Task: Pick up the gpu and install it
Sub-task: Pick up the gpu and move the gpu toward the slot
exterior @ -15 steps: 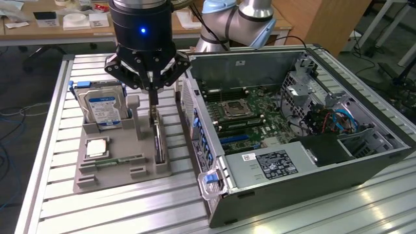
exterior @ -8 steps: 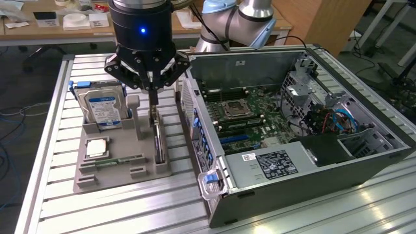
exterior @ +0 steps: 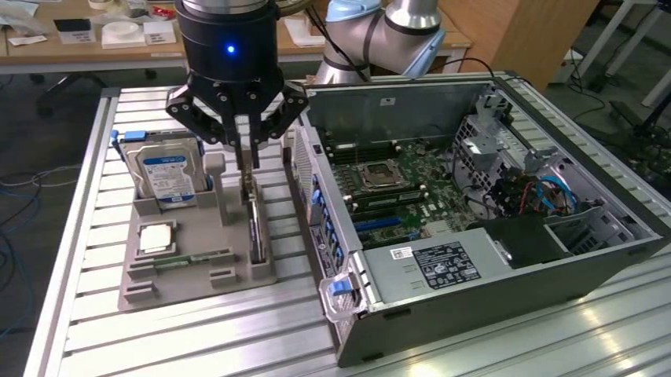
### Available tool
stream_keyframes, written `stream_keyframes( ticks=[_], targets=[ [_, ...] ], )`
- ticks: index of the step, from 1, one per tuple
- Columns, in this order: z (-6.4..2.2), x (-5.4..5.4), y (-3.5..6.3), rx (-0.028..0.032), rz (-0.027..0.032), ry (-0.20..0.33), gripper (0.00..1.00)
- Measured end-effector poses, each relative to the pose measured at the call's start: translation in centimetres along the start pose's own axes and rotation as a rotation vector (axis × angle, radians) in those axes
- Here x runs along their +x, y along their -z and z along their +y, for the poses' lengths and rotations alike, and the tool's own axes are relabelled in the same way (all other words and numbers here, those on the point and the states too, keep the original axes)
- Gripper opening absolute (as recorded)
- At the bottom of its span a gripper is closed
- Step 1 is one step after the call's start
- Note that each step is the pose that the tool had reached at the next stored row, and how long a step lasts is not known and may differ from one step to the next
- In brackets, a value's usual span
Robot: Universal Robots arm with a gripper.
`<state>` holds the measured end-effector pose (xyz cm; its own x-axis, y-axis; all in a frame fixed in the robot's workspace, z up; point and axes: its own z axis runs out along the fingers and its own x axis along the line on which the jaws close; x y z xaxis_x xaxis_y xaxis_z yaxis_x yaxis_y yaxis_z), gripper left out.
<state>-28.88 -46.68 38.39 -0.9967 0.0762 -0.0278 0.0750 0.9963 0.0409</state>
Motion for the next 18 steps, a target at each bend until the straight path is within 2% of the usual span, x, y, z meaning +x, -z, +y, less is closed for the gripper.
stream_keyframes(
  ticks=[2, 5, 6, 7, 15, 18],
  targets=[
    [0.0, 0.0, 0.0, -0.0001, -0.0001, 0.0, 0.23],
    [0.0, 0.0, 0.0, 0.0, -0.0001, 0.0, 0.41],
    [0.0, 0.0, 0.0, 0.0, -0.0001, 0.0, 0.41],
    [0.0, 0.0, 0.0, 0.0, -0.0001, 0.0, 0.47],
    [0.0, 0.0, -0.02, -0.0001, 0.0, 0.0, 0.47],
    [-0.02, 0.01, -0.39, -0.0002, -0.0001, 0.0, 0.47]
  ],
)
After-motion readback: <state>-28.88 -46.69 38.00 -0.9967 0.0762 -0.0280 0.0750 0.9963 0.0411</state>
